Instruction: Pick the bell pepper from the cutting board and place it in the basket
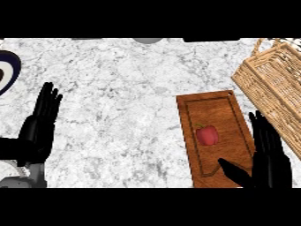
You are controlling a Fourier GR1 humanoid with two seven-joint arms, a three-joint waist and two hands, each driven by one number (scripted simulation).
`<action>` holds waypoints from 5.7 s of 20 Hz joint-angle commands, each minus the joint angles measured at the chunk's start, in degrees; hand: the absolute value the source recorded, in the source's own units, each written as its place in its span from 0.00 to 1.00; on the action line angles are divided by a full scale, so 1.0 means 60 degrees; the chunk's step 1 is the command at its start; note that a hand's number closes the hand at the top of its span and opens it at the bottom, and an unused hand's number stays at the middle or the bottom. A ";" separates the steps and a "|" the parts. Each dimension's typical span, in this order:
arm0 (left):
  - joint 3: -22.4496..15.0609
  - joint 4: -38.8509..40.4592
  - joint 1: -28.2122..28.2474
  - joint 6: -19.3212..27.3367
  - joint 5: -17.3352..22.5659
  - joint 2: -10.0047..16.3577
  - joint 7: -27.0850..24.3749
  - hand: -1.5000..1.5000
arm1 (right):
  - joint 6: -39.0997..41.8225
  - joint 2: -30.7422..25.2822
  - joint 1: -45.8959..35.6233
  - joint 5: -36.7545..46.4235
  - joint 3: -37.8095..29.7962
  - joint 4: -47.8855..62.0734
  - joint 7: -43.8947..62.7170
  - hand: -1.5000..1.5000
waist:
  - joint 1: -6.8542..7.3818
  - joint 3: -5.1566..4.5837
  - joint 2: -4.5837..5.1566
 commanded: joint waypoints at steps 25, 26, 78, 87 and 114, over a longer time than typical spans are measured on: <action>-0.0440 -0.0149 -0.0148 -0.0156 -0.0451 -0.0604 0.0113 0.50 | 0.8349 0.2043 -0.2572 0.2751 0.3192 -0.2141 0.8200 0.00 | 0.0599 0.0155 0.0189; -0.0255 -0.0531 0.0259 -0.0223 -0.0337 -0.0515 -0.0152 0.50 | 0.7171 0.2043 -0.2122 0.2958 0.3287 -0.1148 0.7706 0.00 | 0.0644 0.0159 0.0185; 0.1152 -0.0529 0.0280 -0.1684 -0.1504 -0.1509 0.0350 0.50 | 0.4728 0.2048 -0.2400 0.2355 0.0667 0.2197 0.5137 0.00 | 0.0581 0.0159 0.0173; 0.1253 -0.1316 0.0273 -0.1815 -0.1364 -0.1539 0.1190 0.50 | 0.4697 0.1905 -0.2545 0.1864 0.0305 0.3119 0.4418 1.00 | 0.0595 0.0160 0.0170; 0.0532 -0.0802 -0.0074 -0.2024 -0.1921 -0.2112 0.0487 0.50 | 0.2696 0.1592 -0.8332 0.1766 -0.4563 0.8349 0.6525 1.00 | 0.1527 0.0194 0.0556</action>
